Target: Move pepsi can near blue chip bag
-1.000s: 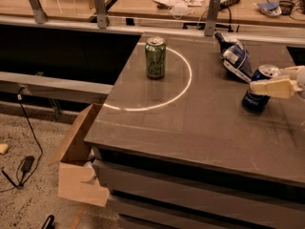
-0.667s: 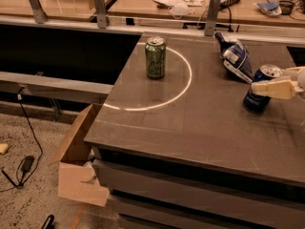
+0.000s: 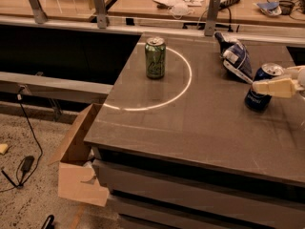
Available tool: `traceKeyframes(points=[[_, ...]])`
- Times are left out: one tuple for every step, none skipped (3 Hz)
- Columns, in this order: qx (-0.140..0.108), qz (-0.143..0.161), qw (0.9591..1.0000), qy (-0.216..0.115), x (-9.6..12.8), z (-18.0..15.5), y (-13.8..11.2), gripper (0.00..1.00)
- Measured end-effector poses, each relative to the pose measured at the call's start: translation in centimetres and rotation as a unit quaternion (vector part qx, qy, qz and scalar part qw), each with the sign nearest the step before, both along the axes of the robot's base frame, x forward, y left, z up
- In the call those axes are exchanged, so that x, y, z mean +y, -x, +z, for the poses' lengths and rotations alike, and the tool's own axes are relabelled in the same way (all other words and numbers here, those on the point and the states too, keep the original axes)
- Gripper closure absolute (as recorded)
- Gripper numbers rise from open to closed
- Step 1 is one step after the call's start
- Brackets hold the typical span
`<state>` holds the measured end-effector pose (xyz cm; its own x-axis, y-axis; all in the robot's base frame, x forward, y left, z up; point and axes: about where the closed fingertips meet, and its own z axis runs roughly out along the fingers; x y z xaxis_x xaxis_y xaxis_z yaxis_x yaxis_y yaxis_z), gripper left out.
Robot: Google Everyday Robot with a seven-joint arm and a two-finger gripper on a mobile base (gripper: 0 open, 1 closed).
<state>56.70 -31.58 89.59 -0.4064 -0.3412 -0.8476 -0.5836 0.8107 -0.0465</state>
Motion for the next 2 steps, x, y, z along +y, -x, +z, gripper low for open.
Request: traceKeyframes(points=[[-0.006,-0.016,0.9998,0.008,-1.4,0.3,-1.8,1.0],[-0.029,-0.055,0.9975,0.034,-5.3,2.3,-6.2,1.0]])
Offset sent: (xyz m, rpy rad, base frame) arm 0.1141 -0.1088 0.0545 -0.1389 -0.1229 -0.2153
